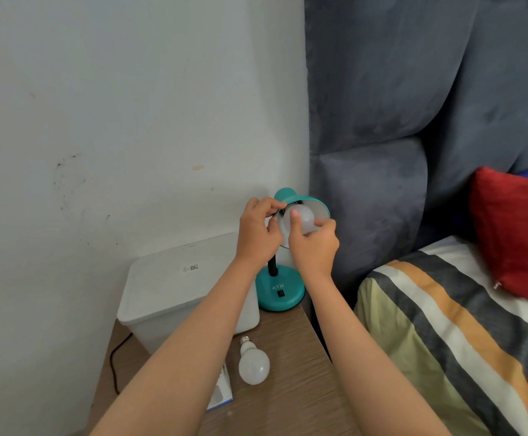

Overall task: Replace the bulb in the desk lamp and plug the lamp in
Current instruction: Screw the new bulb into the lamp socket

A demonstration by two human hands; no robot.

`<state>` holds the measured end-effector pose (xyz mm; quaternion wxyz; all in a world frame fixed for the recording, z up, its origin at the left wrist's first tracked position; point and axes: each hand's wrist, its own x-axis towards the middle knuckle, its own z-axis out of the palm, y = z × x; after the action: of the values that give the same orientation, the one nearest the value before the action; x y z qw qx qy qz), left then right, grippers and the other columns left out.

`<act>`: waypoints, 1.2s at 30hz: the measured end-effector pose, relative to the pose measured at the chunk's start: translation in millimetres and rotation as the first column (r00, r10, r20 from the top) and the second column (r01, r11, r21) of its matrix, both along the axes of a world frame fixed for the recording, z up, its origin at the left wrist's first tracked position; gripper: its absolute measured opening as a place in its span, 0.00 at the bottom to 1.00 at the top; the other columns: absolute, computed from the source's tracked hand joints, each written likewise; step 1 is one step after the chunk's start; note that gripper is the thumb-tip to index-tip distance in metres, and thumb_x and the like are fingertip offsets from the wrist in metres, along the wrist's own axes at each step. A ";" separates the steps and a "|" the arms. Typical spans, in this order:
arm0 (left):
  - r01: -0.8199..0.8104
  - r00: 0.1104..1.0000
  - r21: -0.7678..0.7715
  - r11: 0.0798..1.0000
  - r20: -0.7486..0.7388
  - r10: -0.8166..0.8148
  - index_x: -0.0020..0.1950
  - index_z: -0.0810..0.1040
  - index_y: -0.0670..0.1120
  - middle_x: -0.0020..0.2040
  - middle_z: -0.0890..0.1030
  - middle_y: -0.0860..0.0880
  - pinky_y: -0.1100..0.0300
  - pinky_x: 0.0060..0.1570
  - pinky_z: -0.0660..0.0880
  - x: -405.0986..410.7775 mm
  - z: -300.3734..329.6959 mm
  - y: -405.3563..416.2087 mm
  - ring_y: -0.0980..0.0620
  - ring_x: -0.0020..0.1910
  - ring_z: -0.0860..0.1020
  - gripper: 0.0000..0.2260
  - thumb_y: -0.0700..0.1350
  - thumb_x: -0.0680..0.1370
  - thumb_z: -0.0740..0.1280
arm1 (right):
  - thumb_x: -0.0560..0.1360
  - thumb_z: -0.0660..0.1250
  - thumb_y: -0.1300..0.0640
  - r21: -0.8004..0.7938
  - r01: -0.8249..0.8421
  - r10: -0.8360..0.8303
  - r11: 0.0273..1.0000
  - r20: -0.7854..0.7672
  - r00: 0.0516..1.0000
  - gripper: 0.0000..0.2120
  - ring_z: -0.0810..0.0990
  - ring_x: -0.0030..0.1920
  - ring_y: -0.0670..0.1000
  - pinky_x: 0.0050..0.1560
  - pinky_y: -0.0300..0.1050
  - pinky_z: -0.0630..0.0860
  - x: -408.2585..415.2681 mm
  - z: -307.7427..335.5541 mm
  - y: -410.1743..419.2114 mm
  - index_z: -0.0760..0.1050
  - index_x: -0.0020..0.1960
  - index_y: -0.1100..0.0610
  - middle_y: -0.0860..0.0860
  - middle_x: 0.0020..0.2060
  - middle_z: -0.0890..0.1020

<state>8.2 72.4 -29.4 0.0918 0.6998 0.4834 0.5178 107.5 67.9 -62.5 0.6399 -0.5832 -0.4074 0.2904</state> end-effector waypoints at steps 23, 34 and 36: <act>-0.010 1.000 0.008 1.000 -0.002 0.010 0.51 0.79 0.46 0.48 0.75 0.46 0.79 0.49 0.68 -2.4 -0.6 2.2 0.57 0.46 0.75 0.16 0.29 0.72 0.61 | 0.76 0.65 0.49 0.182 0.014 -0.071 0.983 0.309 0.949 0.15 0.79 0.41 0.52 0.41 0.41 0.73 7.5 -5.5 -4.2 0.73 0.61 0.52 0.54 0.47 0.78; 0.021 0.999 0.021 1.000 -0.051 -0.020 0.55 0.76 0.47 0.52 0.78 0.47 0.61 0.57 0.75 -0.3 -6.1 12.2 0.53 0.52 0.77 0.18 0.29 0.71 0.61 | 0.72 0.70 0.58 0.177 -0.100 0.015 0.979 0.428 0.904 0.24 0.79 0.52 0.56 0.50 0.48 0.78 17.6 -7.0 -0.7 0.69 0.65 0.54 0.57 0.58 0.75; 0.012 0.999 0.037 0.999 -0.046 -0.010 0.54 0.76 0.46 0.50 0.79 0.46 0.62 0.55 0.75 -1.2 -6.7 11.6 0.52 0.51 0.77 0.18 0.28 0.71 0.61 | 0.72 0.70 0.59 0.210 -0.108 -0.002 0.972 0.465 0.885 0.24 0.79 0.53 0.57 0.51 0.50 0.79 15.8 -7.6 -0.6 0.69 0.65 0.56 0.57 0.59 0.74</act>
<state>7.1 84.0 -36.1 0.0705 0.7159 0.4717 0.5100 123.3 67.4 -70.1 0.5794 -0.5461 -0.5946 0.1114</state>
